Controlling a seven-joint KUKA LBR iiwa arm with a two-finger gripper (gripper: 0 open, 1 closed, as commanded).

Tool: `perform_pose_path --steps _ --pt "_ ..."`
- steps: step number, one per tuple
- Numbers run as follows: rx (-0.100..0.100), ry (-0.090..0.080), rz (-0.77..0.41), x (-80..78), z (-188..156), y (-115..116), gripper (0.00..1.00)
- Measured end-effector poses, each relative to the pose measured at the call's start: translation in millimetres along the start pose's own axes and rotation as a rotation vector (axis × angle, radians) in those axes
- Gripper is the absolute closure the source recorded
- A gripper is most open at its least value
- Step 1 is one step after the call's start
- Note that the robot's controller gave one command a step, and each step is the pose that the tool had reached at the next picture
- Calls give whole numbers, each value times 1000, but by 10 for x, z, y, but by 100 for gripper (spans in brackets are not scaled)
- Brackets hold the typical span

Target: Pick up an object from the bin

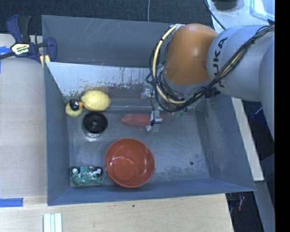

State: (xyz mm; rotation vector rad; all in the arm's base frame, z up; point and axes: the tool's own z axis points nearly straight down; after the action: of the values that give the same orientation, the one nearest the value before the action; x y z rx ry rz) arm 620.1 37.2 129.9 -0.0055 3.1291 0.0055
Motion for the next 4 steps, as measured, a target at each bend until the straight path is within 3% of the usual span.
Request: perform_pose_path --steps 1,2,3,4 --pt "2 -1 -28 17 506 56 0" --pt "-2 15 12 21 827 47 0" --pt "0 -4 -65 86 573 147 100" --pt "0 -4 -65 86 573 147 100"
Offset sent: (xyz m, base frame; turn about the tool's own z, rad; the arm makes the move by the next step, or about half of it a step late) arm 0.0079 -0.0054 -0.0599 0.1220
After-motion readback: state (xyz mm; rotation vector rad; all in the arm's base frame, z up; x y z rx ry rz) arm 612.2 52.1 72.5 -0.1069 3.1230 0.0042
